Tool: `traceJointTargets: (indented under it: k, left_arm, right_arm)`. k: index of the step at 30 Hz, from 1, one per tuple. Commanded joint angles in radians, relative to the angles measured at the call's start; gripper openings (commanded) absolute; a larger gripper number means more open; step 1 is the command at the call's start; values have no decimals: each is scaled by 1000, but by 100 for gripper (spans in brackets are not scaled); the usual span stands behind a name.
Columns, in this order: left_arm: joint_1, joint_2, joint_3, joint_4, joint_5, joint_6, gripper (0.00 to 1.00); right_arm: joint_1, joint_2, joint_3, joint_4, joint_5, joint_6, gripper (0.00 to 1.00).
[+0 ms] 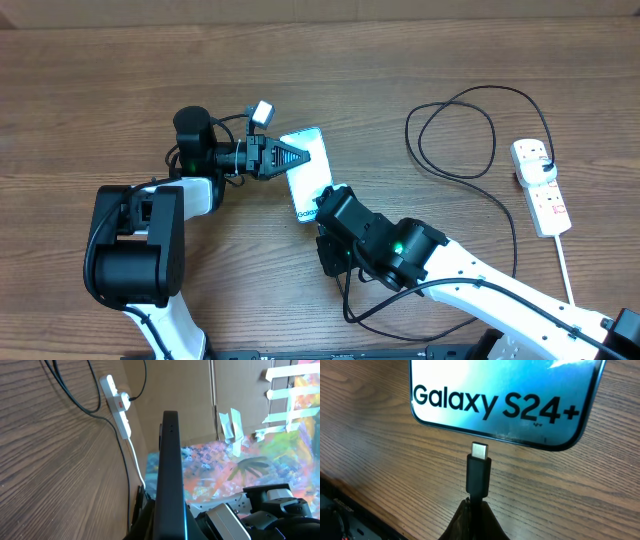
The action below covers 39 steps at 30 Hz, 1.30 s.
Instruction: Plug charger to phone and switch on socket
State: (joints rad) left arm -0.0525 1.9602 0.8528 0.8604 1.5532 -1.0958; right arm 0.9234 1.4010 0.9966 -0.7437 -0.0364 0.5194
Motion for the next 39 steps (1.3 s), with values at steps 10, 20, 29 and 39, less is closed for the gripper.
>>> traceJointTargets:
  k: [10, 20, 29, 39]
  left_arm:
    - [-7, 3, 8, 4, 27, 18, 4]
    - [-7, 3, 8, 5, 27, 19, 4]
    - [-7, 3, 8, 4, 27, 18, 4]
    - [-7, 3, 8, 4, 27, 18, 4]
  right_arm:
    - [-3, 1, 24, 24, 14, -3, 4]
    - [-3, 1, 24, 24, 43, -3, 4]
    - [-3, 1, 24, 24, 42, -3, 4]
    - [-3, 1, 24, 23, 35, -3, 4]
